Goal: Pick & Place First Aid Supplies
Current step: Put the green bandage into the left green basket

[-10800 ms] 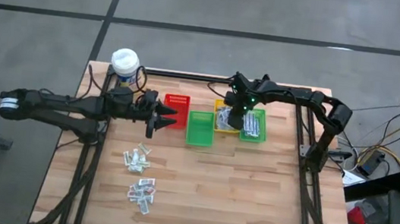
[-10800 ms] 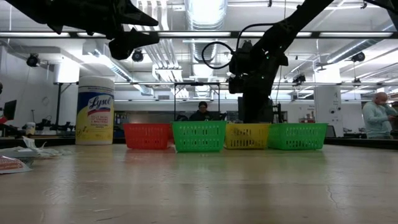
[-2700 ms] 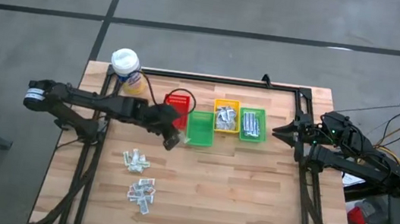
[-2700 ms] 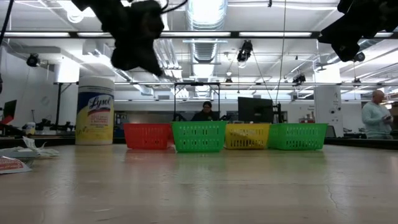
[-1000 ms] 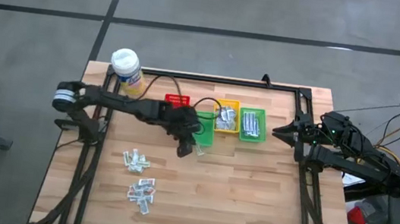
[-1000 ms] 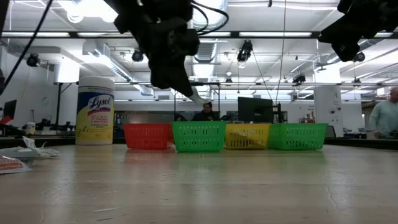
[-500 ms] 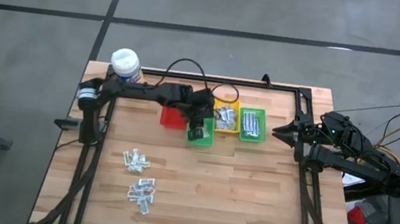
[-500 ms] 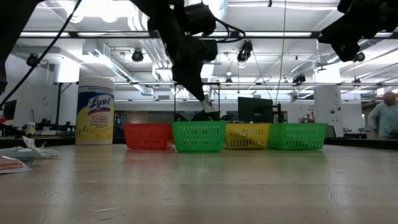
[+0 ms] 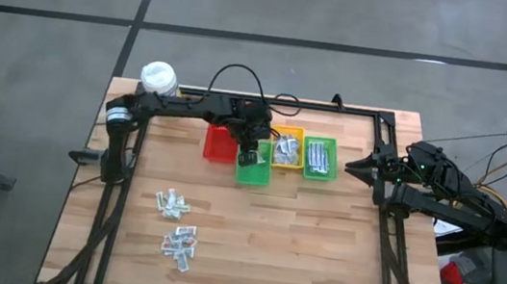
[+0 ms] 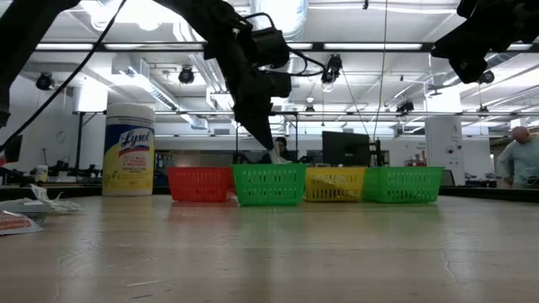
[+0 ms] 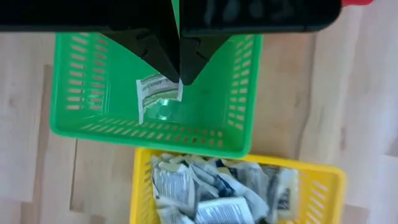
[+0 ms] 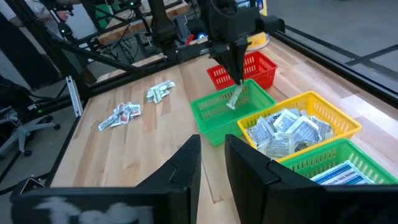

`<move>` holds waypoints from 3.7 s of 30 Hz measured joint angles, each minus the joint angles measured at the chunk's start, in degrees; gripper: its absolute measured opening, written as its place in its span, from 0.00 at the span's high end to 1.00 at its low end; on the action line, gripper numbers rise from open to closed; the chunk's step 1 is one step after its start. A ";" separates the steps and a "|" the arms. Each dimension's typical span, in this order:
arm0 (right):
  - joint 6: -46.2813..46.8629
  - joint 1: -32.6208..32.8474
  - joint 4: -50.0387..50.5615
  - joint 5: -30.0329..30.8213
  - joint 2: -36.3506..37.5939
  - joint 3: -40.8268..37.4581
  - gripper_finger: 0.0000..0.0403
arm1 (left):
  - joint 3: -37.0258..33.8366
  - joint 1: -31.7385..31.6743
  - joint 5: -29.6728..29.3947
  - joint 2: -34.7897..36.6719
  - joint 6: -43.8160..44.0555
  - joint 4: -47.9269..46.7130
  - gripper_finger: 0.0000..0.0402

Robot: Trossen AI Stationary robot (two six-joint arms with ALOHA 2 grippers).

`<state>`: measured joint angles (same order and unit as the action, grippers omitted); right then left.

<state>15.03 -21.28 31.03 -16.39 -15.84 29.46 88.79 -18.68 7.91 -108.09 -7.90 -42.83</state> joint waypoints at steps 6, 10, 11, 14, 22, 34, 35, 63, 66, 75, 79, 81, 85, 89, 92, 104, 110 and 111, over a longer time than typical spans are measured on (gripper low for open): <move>0.02 0.00 0.00 0.01 0.01 0.01 0.82 | 0.00 -0.02 1.43 -2.34 0.02 -0.03 1.00; 0.02 0.00 0.00 0.01 0.00 0.00 0.80 | -0.07 -0.04 1.57 -4.19 0.04 -0.03 1.00; 0.02 0.00 0.00 0.01 0.00 0.00 0.80 | -0.07 -0.02 1.57 -4.56 0.04 0.12 1.00; 0.02 0.00 0.00 0.01 0.00 0.00 0.79 | -0.07 -0.02 1.57 -5.50 0.07 0.34 1.00; 0.02 0.00 0.00 0.01 -0.02 0.00 0.79 | -0.07 -0.02 1.51 -7.51 0.57 0.84 1.00; 0.02 0.00 0.00 0.01 -0.02 0.00 0.83 | -0.07 -0.02 0.98 -7.61 2.62 2.32 0.97; 0.02 0.00 0.00 0.01 -0.03 0.01 0.82 | -0.07 -0.02 0.75 -7.61 2.80 2.34 0.95; 0.00 0.00 0.02 0.01 -0.04 0.00 0.83 | 2.84 4.99 2.07 6.40 19.64 -22.61 0.66; 0.00 0.00 0.04 0.01 -0.04 0.00 0.82 | 1.33 7.15 1.39 8.68 24.42 -25.03 0.66; 0.00 0.00 0.07 0.01 -0.07 0.01 0.79 | -10.77 14.59 -3.73 16.61 41.29 -24.67 0.66; 0.00 0.00 0.09 0.01 -0.07 0.00 0.78 | -17.67 18.37 -5.03 20.73 51.02 -23.67 0.66; 0.00 0.00 0.09 0.00 -0.07 0.00 0.78 | -21.28 20.27 -5.03 23.10 56.04 -22.09 0.66; 0.00 0.00 0.09 0.00 -0.07 0.00 0.78 | -28.39 23.94 -5.88 28.10 66.90 -17.62 0.66; -0.01 0.00 0.09 0.01 -0.07 0.00 0.80 | -34.12 27.60 -8.43 32.84 78.85 -15.51 0.66; -0.04 0.00 0.11 -0.01 -0.07 0.00 0.82 | -37.39 29.98 -8.47 35.55 86.47 -15.61 0.66; -0.20 0.00 0.15 -0.02 -0.07 0.00 0.80 | -45.84 34.27 -8.27 39.82 101.56 -16.20 0.66; -0.21 0.00 0.15 -0.02 -0.07 0.00 0.79 | -50.34 34.25 -4.54 39.93 102.12 -16.14 0.66; -0.22 0.00 0.15 -0.02 -0.07 0.00 0.78 | -51.15 34.25 -3.53 39.93 102.64 -16.07 0.66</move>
<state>14.81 -21.28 31.18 -16.40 -15.90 29.45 37.65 15.57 4.38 -68.16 94.74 -58.89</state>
